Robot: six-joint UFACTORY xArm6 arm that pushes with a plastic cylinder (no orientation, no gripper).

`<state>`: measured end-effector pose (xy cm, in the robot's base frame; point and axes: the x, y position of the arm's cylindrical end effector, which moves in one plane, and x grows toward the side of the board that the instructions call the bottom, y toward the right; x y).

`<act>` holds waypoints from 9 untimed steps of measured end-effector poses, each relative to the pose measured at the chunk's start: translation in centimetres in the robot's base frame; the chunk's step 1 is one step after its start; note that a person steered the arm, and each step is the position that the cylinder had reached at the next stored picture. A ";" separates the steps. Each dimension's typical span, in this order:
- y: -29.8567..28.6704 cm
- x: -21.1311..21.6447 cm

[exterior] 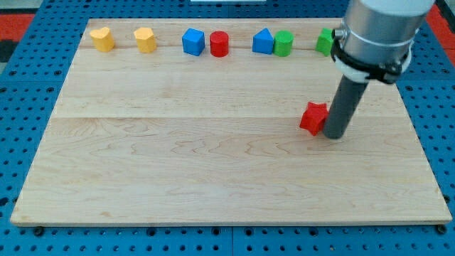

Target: Place the red star in between the red circle and blue triangle

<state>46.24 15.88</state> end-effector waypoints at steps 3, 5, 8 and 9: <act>-13.7 -5.5; -18.8 -6.3; -14.5 -8.7; -14.7 -11.4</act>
<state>34.80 1.17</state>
